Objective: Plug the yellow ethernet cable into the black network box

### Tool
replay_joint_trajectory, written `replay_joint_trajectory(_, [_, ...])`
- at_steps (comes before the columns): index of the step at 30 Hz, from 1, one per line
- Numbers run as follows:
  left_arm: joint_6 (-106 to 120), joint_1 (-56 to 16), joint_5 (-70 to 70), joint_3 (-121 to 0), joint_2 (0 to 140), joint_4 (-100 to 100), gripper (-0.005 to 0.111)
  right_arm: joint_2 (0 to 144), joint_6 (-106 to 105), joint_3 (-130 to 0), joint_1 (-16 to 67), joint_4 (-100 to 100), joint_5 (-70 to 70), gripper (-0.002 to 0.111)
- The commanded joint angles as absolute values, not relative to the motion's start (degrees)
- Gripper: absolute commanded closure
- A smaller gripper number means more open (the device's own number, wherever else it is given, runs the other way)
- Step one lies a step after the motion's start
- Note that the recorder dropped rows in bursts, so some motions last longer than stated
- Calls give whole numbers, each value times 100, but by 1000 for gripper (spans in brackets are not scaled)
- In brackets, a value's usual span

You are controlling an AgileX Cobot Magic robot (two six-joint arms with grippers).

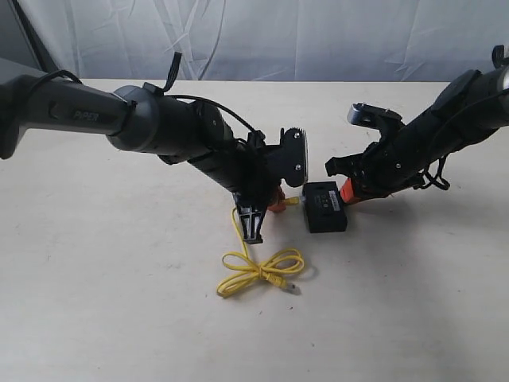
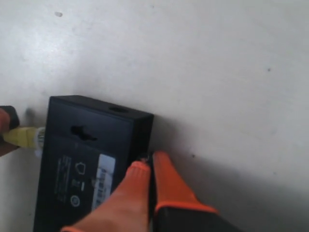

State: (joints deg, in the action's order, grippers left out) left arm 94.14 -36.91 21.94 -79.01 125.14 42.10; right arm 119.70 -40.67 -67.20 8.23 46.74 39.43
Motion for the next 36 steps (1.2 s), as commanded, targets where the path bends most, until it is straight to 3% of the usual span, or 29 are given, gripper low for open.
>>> replay_joint_trajectory(1, [9792, -3785, 2373, -7899, 12566, 4479, 107, 11976, -4196, -6710, 935, 4850, 4008, 109])
replay_joint_trajectory(36, [10516, -3785, 1737, -7899, 12566, 6318, 107, 11976, -4373, -6710, 1204, 5580, 4389, 109])
